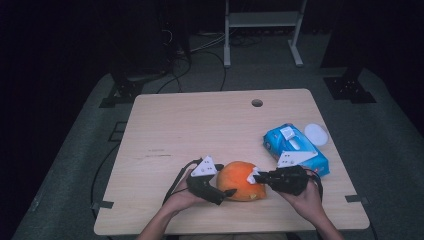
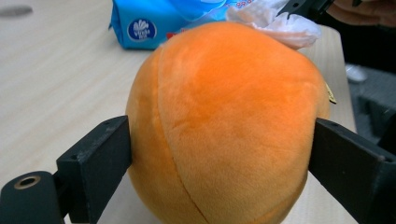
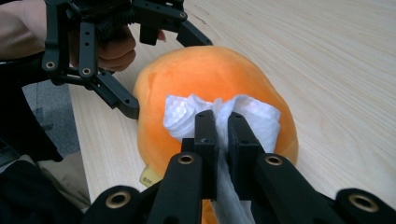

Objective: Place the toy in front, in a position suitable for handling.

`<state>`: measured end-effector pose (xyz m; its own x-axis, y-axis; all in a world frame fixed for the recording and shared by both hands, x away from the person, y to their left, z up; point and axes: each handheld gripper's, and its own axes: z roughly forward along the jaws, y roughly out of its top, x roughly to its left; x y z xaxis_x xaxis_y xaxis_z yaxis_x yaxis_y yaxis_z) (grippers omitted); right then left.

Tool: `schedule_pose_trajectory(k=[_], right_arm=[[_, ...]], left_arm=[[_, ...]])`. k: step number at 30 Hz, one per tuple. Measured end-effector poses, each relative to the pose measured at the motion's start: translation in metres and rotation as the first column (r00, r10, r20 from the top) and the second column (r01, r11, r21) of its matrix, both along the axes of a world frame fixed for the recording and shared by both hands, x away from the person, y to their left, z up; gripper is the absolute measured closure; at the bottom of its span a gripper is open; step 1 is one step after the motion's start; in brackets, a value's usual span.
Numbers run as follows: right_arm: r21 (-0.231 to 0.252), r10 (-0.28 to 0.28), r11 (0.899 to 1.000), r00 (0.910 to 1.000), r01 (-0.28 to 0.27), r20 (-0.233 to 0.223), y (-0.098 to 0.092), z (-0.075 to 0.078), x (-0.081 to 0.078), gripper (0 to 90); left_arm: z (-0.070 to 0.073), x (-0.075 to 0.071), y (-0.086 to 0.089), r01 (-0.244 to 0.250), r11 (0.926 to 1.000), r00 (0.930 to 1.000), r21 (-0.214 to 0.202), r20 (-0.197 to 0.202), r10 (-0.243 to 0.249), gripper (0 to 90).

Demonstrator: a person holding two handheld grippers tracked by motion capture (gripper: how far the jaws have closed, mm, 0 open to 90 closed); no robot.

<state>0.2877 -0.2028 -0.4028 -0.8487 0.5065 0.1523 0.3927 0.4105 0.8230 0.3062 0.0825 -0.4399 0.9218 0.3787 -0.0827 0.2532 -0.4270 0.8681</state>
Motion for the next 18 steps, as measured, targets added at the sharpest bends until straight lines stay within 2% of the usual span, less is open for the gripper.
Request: schedule_pose_trajectory(k=[2,3,4,5,6,7,9,10,11,13,14,15,16,17,18], right_arm=[[-0.001,-0.004,1.0,1.0,0.004,0.0,-0.001,0.0,0.0,83.6],[-0.004,-0.006,1.0,1.0,0.006,0.003,0.0,0.001,0.0,83.7],[-0.009,-0.005,1.0,0.9997,0.005,0.025,0.001,0.002,-0.003,83.7],[-0.018,-0.005,1.0,0.9988,0.006,0.05,0.004,0.005,-0.005,83.8],[-0.018,-0.005,1.0,0.9988,0.006,0.05,0.004,0.005,-0.005,83.8],[-0.028,0.006,1.0,0.9966,-0.004,0.083,0.009,0.011,-0.009,83.8],[-0.021,0.028,0.999,0.9955,-0.026,0.091,0.015,0.015,-0.013,83.7],[-0.021,0.028,0.999,0.9955,-0.026,0.091,0.015,0.015,-0.013,83.7],[-0.046,0.039,0.998,0.994,-0.034,0.102,0.018,0.015,-0.014,83.8],[-0.036,0.035,0.999,0.9956,-0.032,0.087,0.015,0.013,-0.012,83.8],[-0.036,0.035,0.999,0.9956,-0.032,0.087,0.015,0.013,-0.012,83.8],[-0.038,0.026,0.999,0.9964,-0.023,0.081,0.01,0.011,-0.01,83.7],[-0.039,0.02,0.999,0.9967,-0.017,0.079,0.008,0.01,-0.009,83.7],[-0.038,0.013,0.999,0.9969,-0.01,0.078,0.006,0.01,-0.009,83.7],[-0.042,0.007,0.999,0.9968,-0.004,0.079,0.004,0.01,-0.009,83.7]], left_arm=[[0.0,0.0,0.0,0.008,1.0,0.9999,0.0,-0.006,-0.008,14.2],[0.001,-0.002,-0.001,0.017,0.9998,0.9995,0.007,0.025,-0.017,16.8],[0.001,-0.002,-0.001,0.017,0.9998,0.9995,0.007,0.025,-0.017,18.5],[0.004,-0.005,-0.004,0.021,0.9997,0.9976,0.01,0.065,-0.022,20.1],[0.004,-0.005,-0.004,0.021,0.9997,0.9976,0.01,0.065,-0.022,20.7],[0.006,-0.01,-0.011,0.035,0.9989,0.9935,0.033,0.107,-0.038,20.8],[0.006,-0.014,-0.016,0.044,0.9976,0.9898,0.055,0.133,-0.051,20.4],[0.006,-0.014,-0.016,0.044,0.9976,0.9898,0.055,0.133,-0.051,19.6],[0.005,-0.013,-0.016,0.041,0.998,0.9911,0.049,0.124,-0.047,17.1],[0.003,-0.009,-0.012,0.026,0.9994,0.9959,0.025,0.086,-0.028,11.3],[0.003,-0.009,-0.012,0.026,0.9994,0.9959,0.025,0.086,-0.028,9.6],[0.0,-0.004,-0.009,0.007,1.0,0.9996,0.005,0.028,-0.007,7.7],[0.0,-0.004,-0.009,0.007,1.0,0.9996,0.005,0.028,-0.007,6.9],[-0.004,-0.001,-0.008,-0.004,1.0,0.9996,0.0,-0.027,0.004,6.9],[-0.004,-0.001,-0.008,-0.004,1.0,0.9996,0.0,-0.027,0.004,7.0]])
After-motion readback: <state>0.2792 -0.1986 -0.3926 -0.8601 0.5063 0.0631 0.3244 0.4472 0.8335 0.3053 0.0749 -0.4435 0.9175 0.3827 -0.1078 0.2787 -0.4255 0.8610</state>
